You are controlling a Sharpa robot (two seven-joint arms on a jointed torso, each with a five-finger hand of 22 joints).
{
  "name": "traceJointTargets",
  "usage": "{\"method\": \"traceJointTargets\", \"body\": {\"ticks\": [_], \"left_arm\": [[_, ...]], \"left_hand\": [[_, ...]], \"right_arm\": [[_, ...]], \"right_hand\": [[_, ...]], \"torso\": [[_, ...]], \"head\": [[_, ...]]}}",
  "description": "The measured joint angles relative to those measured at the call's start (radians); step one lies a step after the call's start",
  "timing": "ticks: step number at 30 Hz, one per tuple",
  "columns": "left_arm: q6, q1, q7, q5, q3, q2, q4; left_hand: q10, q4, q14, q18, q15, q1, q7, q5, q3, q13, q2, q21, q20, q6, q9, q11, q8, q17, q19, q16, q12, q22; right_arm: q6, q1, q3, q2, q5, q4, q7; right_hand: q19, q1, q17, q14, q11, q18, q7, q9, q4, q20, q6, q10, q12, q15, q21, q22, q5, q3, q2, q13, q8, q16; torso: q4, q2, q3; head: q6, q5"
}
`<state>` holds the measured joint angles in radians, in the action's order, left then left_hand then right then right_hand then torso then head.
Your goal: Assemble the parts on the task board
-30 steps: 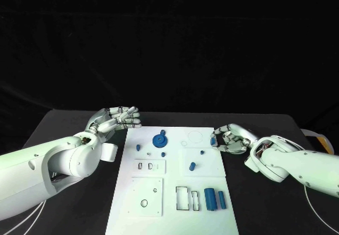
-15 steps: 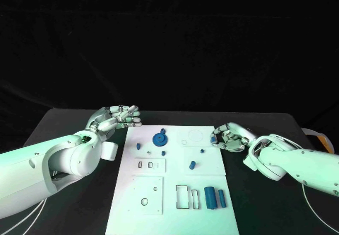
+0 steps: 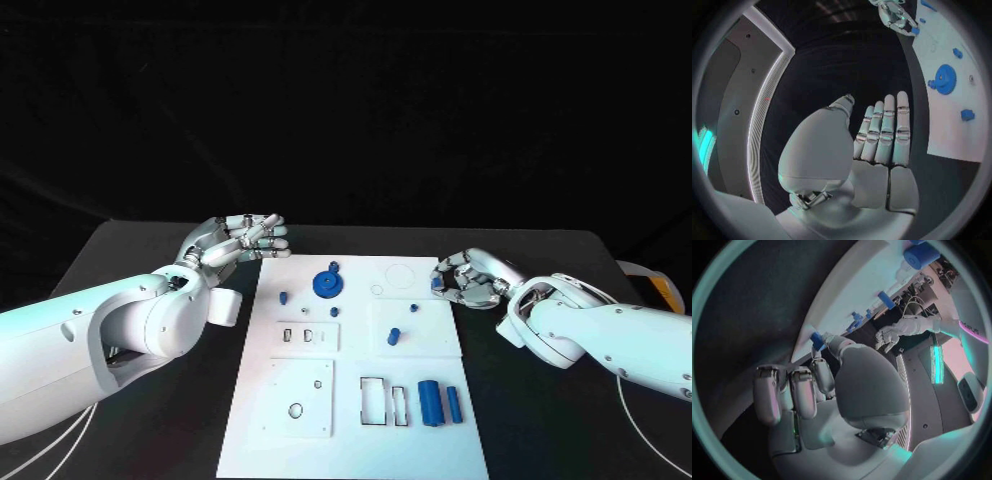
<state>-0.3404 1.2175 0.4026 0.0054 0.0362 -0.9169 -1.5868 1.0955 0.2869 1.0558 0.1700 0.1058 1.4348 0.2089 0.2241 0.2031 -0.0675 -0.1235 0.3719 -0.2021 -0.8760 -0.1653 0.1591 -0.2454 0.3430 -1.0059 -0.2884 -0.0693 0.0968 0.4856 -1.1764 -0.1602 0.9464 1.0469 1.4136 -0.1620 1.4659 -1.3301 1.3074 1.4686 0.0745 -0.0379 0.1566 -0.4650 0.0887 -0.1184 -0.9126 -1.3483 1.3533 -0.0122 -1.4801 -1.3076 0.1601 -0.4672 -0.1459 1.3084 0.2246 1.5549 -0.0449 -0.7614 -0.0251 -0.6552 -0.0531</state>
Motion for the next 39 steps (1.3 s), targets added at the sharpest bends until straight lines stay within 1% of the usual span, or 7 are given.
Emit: {"method": "traceJointTargets", "body": {"ticks": [5,10,14,16,23,30,39], "left_arm": [[0.000,0.000,0.000,0.000,0.000,0.000,0.000],[0.000,0.000,0.000,0.000,0.000,-0.001,0.000],[0.000,0.000,-0.001,0.000,0.000,-0.001,0.000],[0.000,0.000,-0.001,0.000,0.000,-0.001,0.000],[0.000,0.000,-0.001,0.000,0.000,0.000,0.002],[0.001,0.000,-0.002,0.000,0.000,0.000,0.012],[0.004,0.000,-0.005,0.000,0.000,0.007,0.025]], "left_hand": [[0.000,0.000,0.000,0.000,0.000,0.000,0.000,0.000,0.000,0.000,0.000,0.000,0.000,0.000,0.000,0.000,0.000,0.000,0.000,0.000,0.000,0.000],[0.000,0.000,0.000,0.000,0.000,0.000,0.000,0.000,0.000,0.000,0.000,0.000,0.000,0.000,0.000,0.000,0.000,0.000,0.000,0.000,0.000,0.000],[0.000,0.000,0.000,0.000,0.000,0.000,0.000,0.000,0.000,0.000,0.000,0.000,0.000,0.000,0.000,0.000,0.000,0.000,0.000,0.000,0.000,0.000],[0.000,0.000,0.000,0.000,0.000,0.000,0.000,0.000,0.000,0.000,0.000,0.000,0.000,0.000,0.000,0.000,0.000,0.001,0.000,0.004,0.000,0.000],[0.000,0.000,0.000,0.000,0.000,0.000,0.000,0.000,0.000,0.000,0.000,0.000,0.000,0.000,0.000,0.000,0.000,0.002,0.000,0.004,0.000,0.000],[0.000,0.000,0.000,0.000,0.000,0.000,0.000,0.000,0.000,0.000,0.000,0.000,0.000,0.000,0.000,0.000,0.000,0.002,0.000,0.004,0.000,0.000],[0.000,0.000,0.000,0.000,0.000,0.000,0.000,0.000,0.000,0.000,0.000,0.000,0.000,0.000,0.000,0.000,0.000,0.003,0.000,0.004,0.000,0.000]], "right_arm": [[0.010,0.000,0.000,0.000,0.000,0.001,0.001],[0.032,0.000,0.001,0.002,0.000,0.013,0.002],[0.051,-0.002,0.002,0.010,0.001,0.043,0.003],[0.061,-0.007,0.003,0.013,0.004,0.062,0.006],[0.088,-0.041,0.007,0.006,0.027,0.146,0.039],[0.087,-0.067,0.007,-0.061,0.064,0.193,0.113],[0.058,-0.065,0.005,-0.161,0.116,0.221,0.203]], "right_hand": [[0.000,-0.003,0.000,-0.003,-0.011,0.000,-0.010,-0.006,-0.017,0.007,-0.018,-0.011,0.006,0.013,-0.006,0.000,-0.030,-0.029,0.011,0.000,0.021,0.000],[0.000,0.002,0.000,-0.004,-0.018,0.000,-0.013,-0.008,-0.029,0.011,-0.022,-0.018,0.015,0.014,-0.027,0.000,-0.043,-0.048,0.022,0.000,0.035,0.000],[0.000,0.006,0.000,0.000,-0.018,0.000,-0.013,-0.007,-0.027,0.011,-0.022,-0.018,0.015,0.018,-0.032,0.000,-0.044,-0.055,0.031,0.000,0.035,0.000],[0.000,0.009,0.000,0.000,-0.021,0.011,-0.013,-0.007,-0.028,0.011,-0.022,-0.022,0.015,0.018,-0.037,0.000,-0.038,-0.056,0.033,0.000,0.035,0.000],[0.000,0.021,0.000,-0.004,-0.022,0.011,-0.015,-0.006,-0.024,0.018,-0.020,-0.022,0.015,0.021,-0.037,0.000,-0.038,-0.060,0.045,0.000,0.035,0.000],[0.000,0.041,0.000,-0.004,-0.025,0.010,-0.015,-0.005,-0.020,0.018,-0.020,-0.025,0.015,0.021,-0.042,0.000,-0.038,-0.064,0.040,0.000,0.035,0.000],[0.000,0.045,0.000,0.000,-0.025,0.010,-0.017,-0.005,-0.017,0.018,-0.019,-0.025,0.015,0.025,-0.047,0.000,-0.038,-0.067,0.044,0.000,0.035,0.000]], "torso": [[-0.0001,0.000,0.0000],[-0.0002,0.000,-0.0001],[-0.0002,0.001,-0.0002],[-0.0002,0.001,-0.0003],[0.0003,0.003,-0.0020],[-0.0002,0.004,-0.0030],[-0.0018,0.011,-0.0059]], "head": [[-0.001,0.000],[-0.002,0.000],[-0.002,-0.001],[-0.003,0.000],[-0.005,0.002],[-0.007,0.014],[-0.016,0.038]]}}
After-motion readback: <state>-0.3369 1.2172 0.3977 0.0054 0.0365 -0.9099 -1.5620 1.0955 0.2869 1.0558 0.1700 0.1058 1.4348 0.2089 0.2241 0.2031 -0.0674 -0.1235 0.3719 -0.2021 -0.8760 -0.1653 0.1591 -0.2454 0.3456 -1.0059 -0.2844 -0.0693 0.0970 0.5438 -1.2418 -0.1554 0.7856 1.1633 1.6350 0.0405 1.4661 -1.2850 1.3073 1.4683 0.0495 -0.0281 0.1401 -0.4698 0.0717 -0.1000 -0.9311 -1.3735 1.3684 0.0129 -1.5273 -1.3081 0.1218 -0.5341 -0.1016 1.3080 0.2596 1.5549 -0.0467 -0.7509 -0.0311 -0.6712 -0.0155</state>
